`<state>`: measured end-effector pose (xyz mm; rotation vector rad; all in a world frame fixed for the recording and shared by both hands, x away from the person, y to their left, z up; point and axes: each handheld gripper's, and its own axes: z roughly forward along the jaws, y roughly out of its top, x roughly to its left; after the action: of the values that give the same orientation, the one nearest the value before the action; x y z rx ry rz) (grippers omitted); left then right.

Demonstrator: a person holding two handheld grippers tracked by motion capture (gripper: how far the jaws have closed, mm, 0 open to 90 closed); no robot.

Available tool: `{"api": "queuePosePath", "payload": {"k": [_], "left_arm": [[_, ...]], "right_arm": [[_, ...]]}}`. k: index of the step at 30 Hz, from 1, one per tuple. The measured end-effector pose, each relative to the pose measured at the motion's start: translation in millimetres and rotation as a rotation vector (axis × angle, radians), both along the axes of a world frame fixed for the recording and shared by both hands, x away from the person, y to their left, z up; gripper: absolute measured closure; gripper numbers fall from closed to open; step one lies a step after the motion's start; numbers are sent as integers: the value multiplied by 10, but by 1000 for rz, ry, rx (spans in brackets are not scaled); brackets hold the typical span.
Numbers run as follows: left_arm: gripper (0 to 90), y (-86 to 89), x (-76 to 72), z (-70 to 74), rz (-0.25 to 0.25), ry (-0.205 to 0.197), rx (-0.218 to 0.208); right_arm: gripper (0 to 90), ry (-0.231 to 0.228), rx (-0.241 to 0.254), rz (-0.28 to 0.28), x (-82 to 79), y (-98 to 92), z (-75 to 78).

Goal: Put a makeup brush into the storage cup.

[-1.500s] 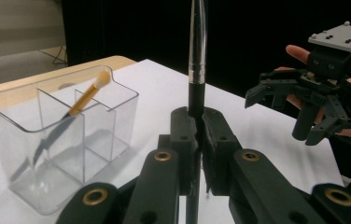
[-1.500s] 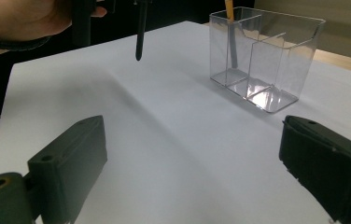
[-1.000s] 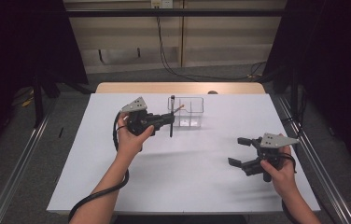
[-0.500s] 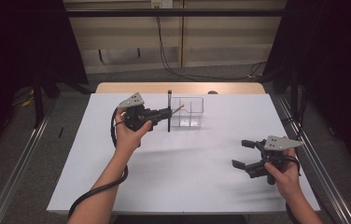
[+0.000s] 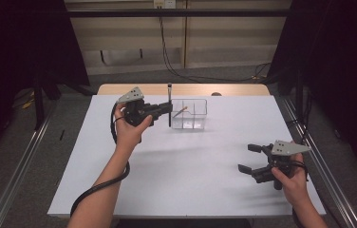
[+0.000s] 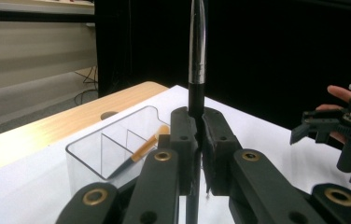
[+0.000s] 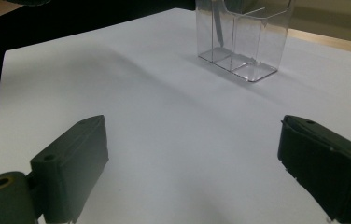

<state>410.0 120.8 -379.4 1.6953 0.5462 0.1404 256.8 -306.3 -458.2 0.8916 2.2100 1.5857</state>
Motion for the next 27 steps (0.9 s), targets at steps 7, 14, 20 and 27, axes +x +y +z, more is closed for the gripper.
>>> {"api": "queuePosePath", "payload": {"k": [7,14,20,27], "left_arm": [[840,2,69,75,18,-10,-7],[840,-3,142,113,27,-21,-6],[840,-21,211,123,39,-23,-17],[839,-62,346,162,58,-24,-15]], "right_arm": [[82,3,0,-3,-3,-4,-17],[82,-3,1,2,-4,-1,-18],[82,-4,4,0,-2,-5,-20],[82,-6,19,-3,4,-14,-18]]}}
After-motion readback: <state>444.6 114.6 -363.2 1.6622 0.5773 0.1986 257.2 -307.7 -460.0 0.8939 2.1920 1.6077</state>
